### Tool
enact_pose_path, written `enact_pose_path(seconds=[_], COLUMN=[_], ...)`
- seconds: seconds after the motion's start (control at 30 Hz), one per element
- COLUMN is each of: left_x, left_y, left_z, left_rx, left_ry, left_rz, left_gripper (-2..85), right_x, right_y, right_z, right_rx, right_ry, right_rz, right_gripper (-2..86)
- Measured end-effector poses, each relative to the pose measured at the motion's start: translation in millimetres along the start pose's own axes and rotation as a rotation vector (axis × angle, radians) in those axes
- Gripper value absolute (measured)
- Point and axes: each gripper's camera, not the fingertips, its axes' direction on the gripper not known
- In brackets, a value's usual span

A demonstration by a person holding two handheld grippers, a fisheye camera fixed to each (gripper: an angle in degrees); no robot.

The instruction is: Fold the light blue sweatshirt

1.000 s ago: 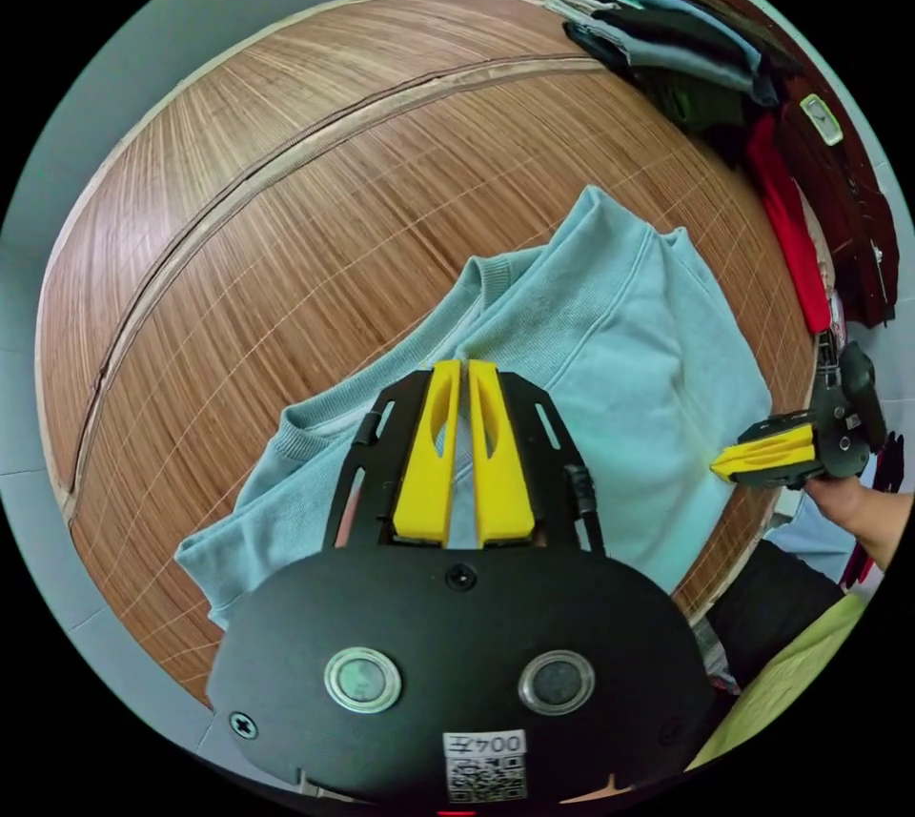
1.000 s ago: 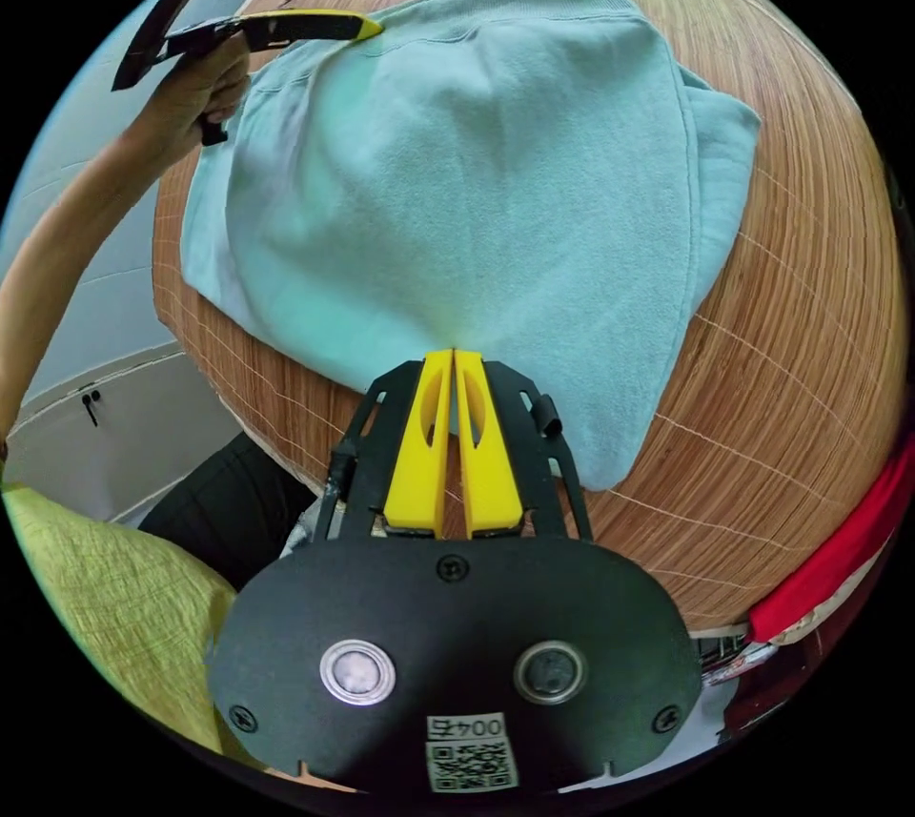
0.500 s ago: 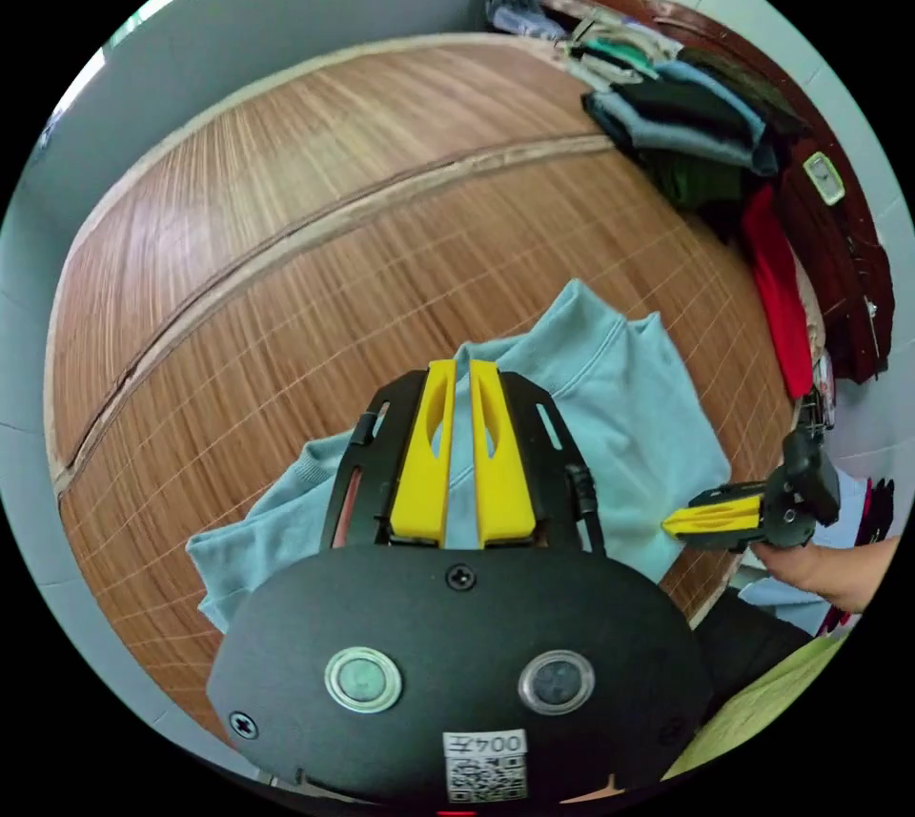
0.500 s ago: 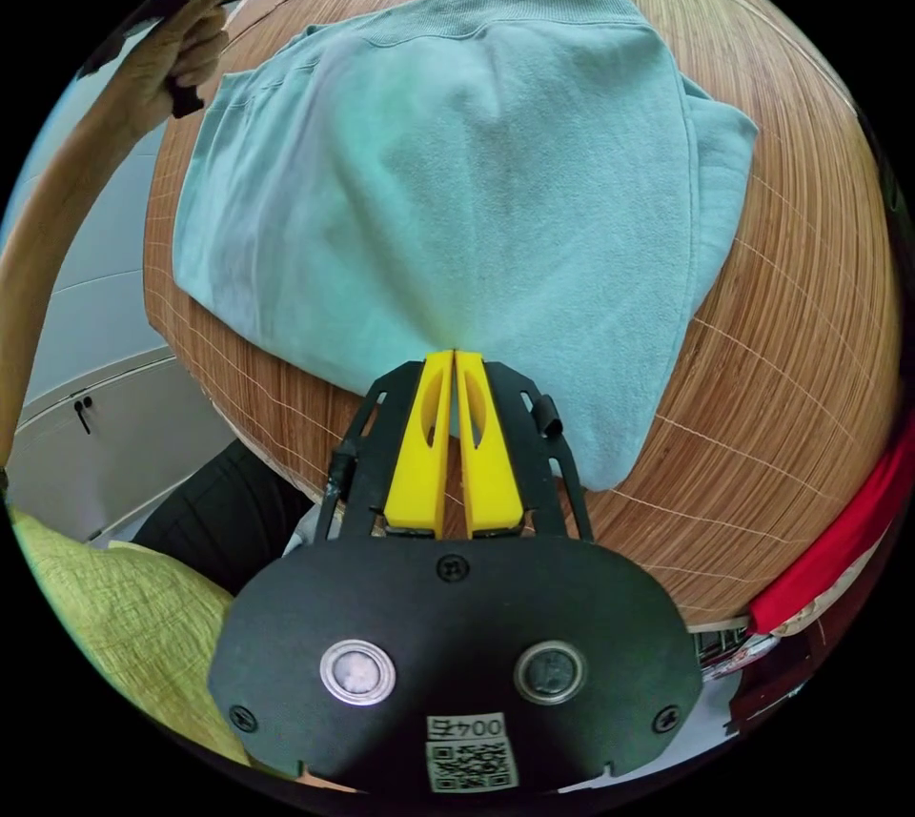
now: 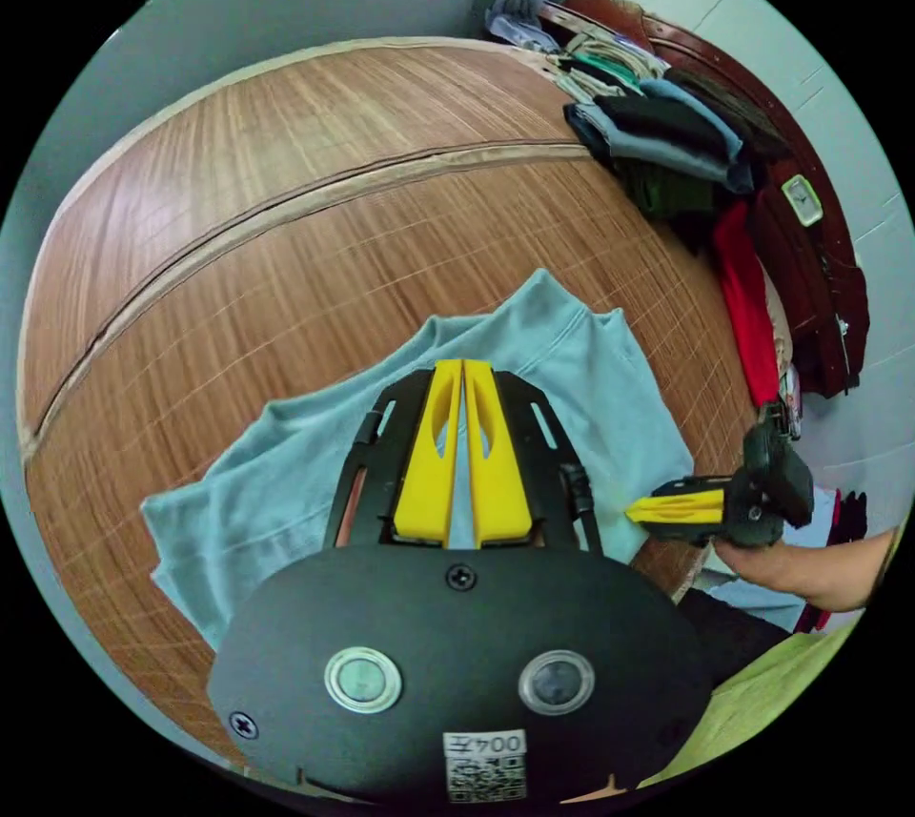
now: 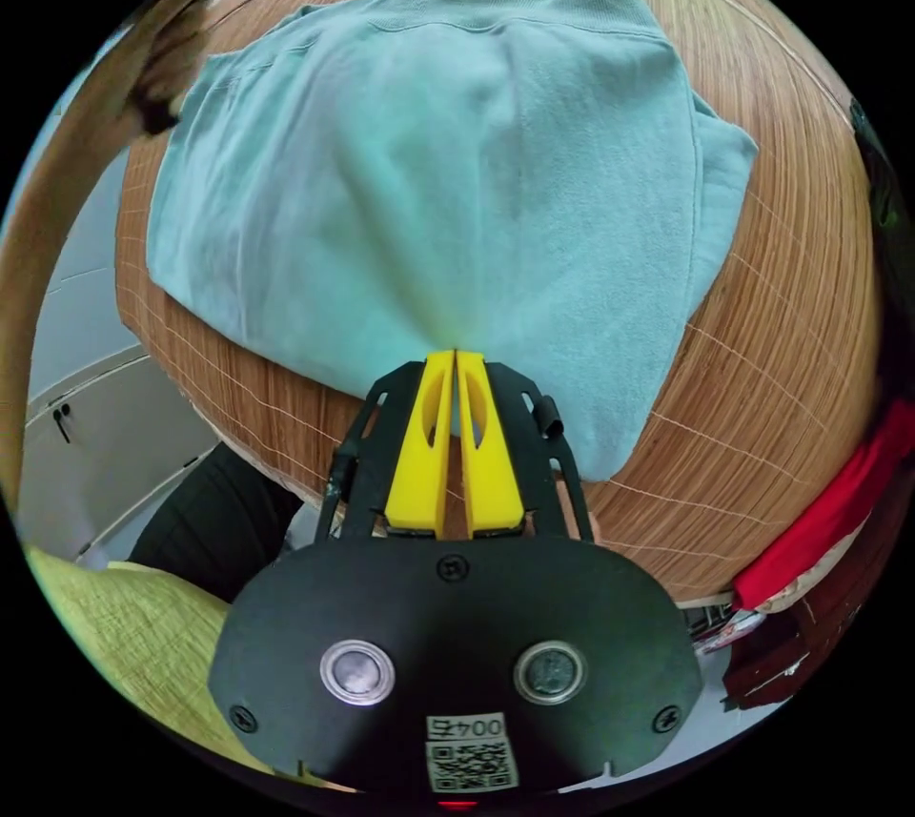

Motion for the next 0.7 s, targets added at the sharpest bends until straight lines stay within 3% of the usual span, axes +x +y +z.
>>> enact_pose_path(seconds=[0.17,0.37,0.57,0.7], left_x=[-88.2,-127.3,-135.7,-142.2], left_y=[127.4,221.1,233.2,221.4], left_z=[-48.8,-61.6,-62.0,-67.7], left_rx=[-0.046,-0.091,-0.033,0.009], left_ry=[-0.083,-0.131,-0.153,-0.185], left_rz=[-0.287,-0.485,-0.501,-0.444], left_gripper=[0.1,0.1,0.4,1.0], right_x=[-0.3,-22.1,-12.1,7.5], right_y=[8.7,32.7,57.7,57.8], right_z=[8.5,25.1,42.5,52.2], right_rx=[0.005,0.076,0.132,0.069], right_ry=[-0.012,0.09,0.027,-0.071], right_rz=[0.018,0.085,0.139,0.155], right_gripper=[-0.6,-0.6,-0.6,-0.5])
